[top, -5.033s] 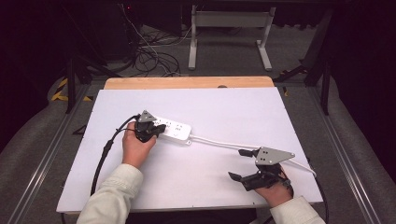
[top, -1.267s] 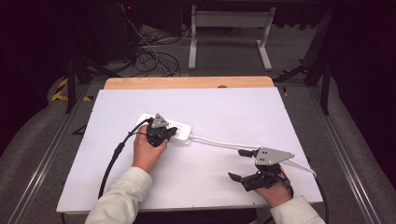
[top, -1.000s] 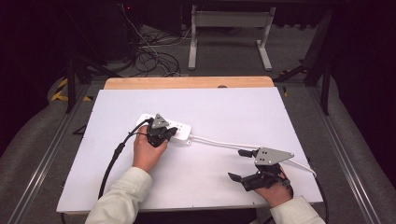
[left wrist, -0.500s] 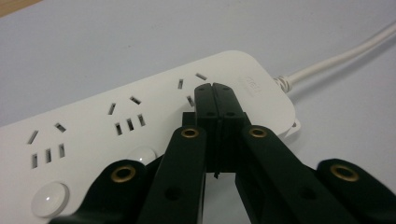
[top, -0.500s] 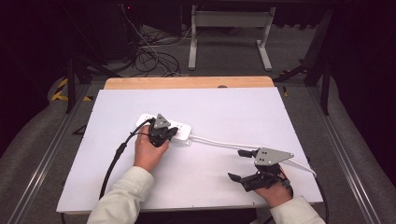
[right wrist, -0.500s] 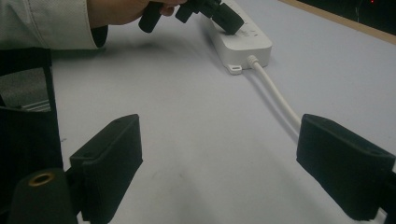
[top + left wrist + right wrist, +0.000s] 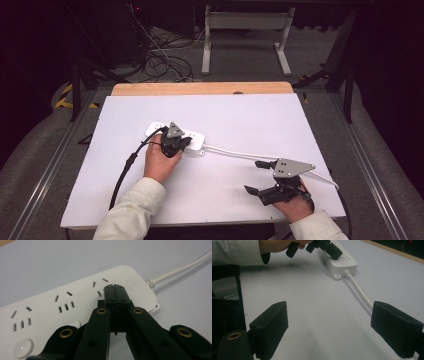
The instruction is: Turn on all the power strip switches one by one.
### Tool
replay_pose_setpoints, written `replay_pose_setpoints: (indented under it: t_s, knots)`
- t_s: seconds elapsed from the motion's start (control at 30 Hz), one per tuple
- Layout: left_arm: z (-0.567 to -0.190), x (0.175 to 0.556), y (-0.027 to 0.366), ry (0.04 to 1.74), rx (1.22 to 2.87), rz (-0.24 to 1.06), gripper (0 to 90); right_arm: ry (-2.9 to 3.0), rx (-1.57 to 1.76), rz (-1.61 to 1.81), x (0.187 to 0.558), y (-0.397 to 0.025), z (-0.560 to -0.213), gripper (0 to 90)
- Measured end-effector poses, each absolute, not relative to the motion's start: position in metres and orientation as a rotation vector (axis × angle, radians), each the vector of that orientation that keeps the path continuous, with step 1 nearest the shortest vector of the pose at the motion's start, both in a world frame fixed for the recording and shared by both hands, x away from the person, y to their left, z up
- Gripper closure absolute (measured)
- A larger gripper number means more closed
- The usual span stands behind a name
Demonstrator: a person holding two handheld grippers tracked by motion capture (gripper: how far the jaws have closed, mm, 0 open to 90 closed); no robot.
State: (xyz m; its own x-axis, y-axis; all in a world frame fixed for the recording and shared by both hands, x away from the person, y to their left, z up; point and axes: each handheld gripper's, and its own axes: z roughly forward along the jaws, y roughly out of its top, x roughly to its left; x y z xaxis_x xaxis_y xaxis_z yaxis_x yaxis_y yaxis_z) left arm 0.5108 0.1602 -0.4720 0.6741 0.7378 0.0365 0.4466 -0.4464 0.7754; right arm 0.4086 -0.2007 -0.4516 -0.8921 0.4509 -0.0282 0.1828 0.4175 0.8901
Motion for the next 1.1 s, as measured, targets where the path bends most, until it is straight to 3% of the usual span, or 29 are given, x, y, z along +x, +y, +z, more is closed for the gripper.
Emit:
replay_pose_setpoints:
  t_s: [0.53,0.57,0.7,0.83,0.97,1.1]
  knots:
    - [-0.429,0.48,0.177,0.822,1.992,0.443,88.2,2.402,0.562,1.466,0.409,-0.202,-0.452,14.2]
    - [-0.427,0.478,0.178,0.817,1.991,0.456,80.4,2.401,0.563,1.467,0.409,-0.202,-0.451,14.2]
    - [-0.42,0.469,0.183,0.799,1.978,0.449,76.2,2.4,0.566,1.465,0.41,-0.202,-0.451,14.2]
    - [-0.416,0.455,0.193,0.77,1.927,0.459,63.2,2.396,0.569,1.473,0.41,-0.203,-0.451,14.2]
    - [-0.427,0.428,0.209,0.734,1.886,0.492,47.1,2.389,0.571,1.48,0.41,-0.205,-0.451,14.1]
    - [-0.444,0.401,0.234,0.75,1.859,0.509,37.5,2.387,0.568,1.483,0.409,-0.205,-0.45,14.0]
